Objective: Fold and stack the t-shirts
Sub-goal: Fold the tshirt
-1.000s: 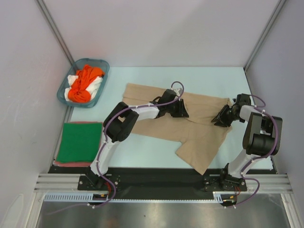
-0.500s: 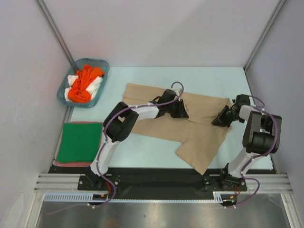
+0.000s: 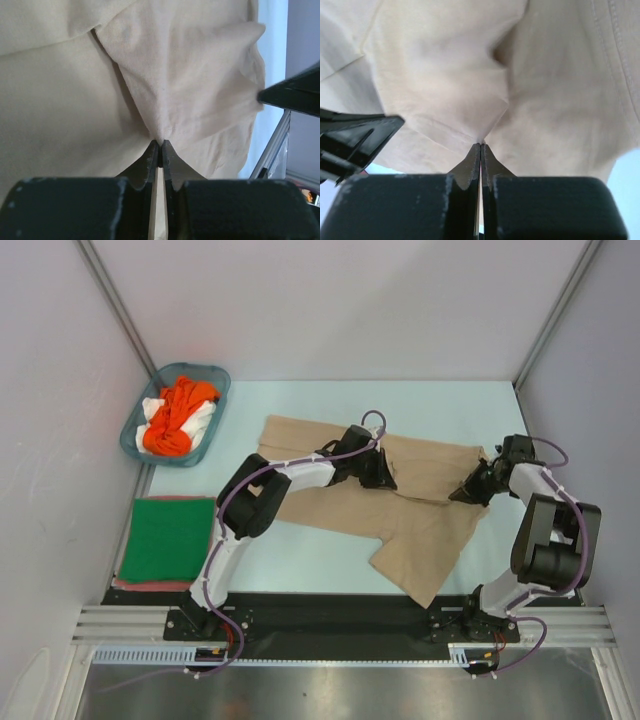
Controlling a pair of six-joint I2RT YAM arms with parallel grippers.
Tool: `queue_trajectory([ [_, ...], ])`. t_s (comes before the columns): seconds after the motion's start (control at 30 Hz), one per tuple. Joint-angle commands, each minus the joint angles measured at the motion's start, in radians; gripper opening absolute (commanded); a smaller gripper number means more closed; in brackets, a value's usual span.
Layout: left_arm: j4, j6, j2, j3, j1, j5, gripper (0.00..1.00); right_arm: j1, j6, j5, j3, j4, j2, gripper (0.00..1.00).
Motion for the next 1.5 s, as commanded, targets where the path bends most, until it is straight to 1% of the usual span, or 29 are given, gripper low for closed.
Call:
queue_trajectory([
  [0.0,-0.035,-0.019,-0.029,0.044,0.002,0.028,0.09,-0.002,0.018,0.013,-0.005,-0.08,-0.081,0.0],
  [0.2,-0.054,-0.014,-0.045,0.049,0.004,0.028,0.08,-0.003,0.022,0.037,-0.006,-0.129,-0.1,0.0],
  [0.37,-0.076,-0.016,-0.041,0.059,0.007,0.03,0.09,-0.003,0.025,0.039,-0.016,-0.123,-0.085,0.0],
  [0.5,-0.086,-0.006,-0.038,0.065,0.019,0.03,0.11,-0.003,0.05,0.01,-0.035,-0.121,-0.08,0.0],
  [0.6,-0.109,0.007,-0.032,0.085,0.027,0.03,0.15,-0.002,0.1,0.01,-0.096,-0.124,-0.129,0.02],
  [0.63,-0.109,0.007,-0.032,0.087,0.027,0.034,0.19,-0.003,0.113,0.013,-0.11,-0.118,-0.146,0.05],
  [0.7,-0.115,0.014,-0.026,0.095,0.03,0.045,0.2,-0.007,0.134,0.042,-0.127,-0.11,-0.173,0.16],
  [0.73,-0.123,0.018,-0.024,0.102,0.029,0.047,0.24,-0.017,0.131,0.048,-0.119,-0.113,-0.172,0.18],
  [0.77,-0.132,0.032,-0.024,0.108,0.03,0.059,0.26,-0.026,0.116,0.053,-0.092,-0.132,-0.167,0.24],
  [0.8,-0.149,0.041,-0.027,0.113,0.033,0.065,0.27,-0.039,0.099,0.054,-0.073,-0.138,-0.164,0.28],
  [0.87,-0.181,0.079,-0.064,0.108,0.039,0.047,0.33,-0.082,0.07,0.097,0.003,-0.171,-0.157,0.4],
  [0.9,-0.209,0.098,-0.087,0.098,0.045,0.048,0.34,-0.094,0.04,0.137,0.089,-0.167,-0.143,0.45],
  [0.93,-0.226,0.122,-0.108,0.092,0.051,0.042,0.34,-0.099,0.033,0.152,0.131,-0.155,-0.128,0.51],
  [0.97,-0.249,0.183,-0.131,0.087,0.067,0.027,0.35,-0.102,0.036,0.163,0.17,-0.117,-0.109,0.52],
  [1.0,-0.301,0.217,-0.188,0.081,0.076,-0.013,0.36,-0.102,0.042,0.163,0.207,-0.083,-0.056,0.53],
  [1.03,-0.325,0.248,-0.209,0.076,0.09,-0.04,0.38,-0.102,0.054,0.166,0.261,-0.052,-0.028,0.54],
  [1.1,-0.364,0.32,-0.258,0.073,0.143,-0.056,0.4,-0.102,0.081,0.18,0.321,0.0,0.039,0.56],
  [1.13,-0.369,0.34,-0.266,0.081,0.166,-0.048,0.43,-0.1,0.097,0.177,0.373,0.014,0.102,0.59],
  [1.2,-0.392,0.397,-0.266,0.101,0.226,-0.042,0.45,-0.096,0.101,0.166,0.421,0.029,0.17,0.61],
  [1.27,-0.39,0.446,-0.253,0.121,0.278,-0.045,0.5,-0.092,0.073,0.168,0.486,0.043,0.253,0.63],
  [1.33,-0.39,0.464,-0.221,0.147,0.311,-0.051,0.51,-0.089,0.049,0.171,0.525,0.054,0.303,0.65],
  [1.37,-0.39,0.472,-0.207,0.157,0.341,-0.08,0.52,-0.089,0.023,0.166,0.569,0.049,0.352,0.66],
  [1.43,-0.392,0.477,-0.182,0.19,0.374,-0.11,0.53,-0.085,-0.004,0.18,0.605,0.038,0.394,0.66],
  [1.47,-0.393,0.481,-0.153,0.203,0.406,-0.128,0.54,-0.083,-0.034,0.179,0.617,0.038,0.417,0.69],
])
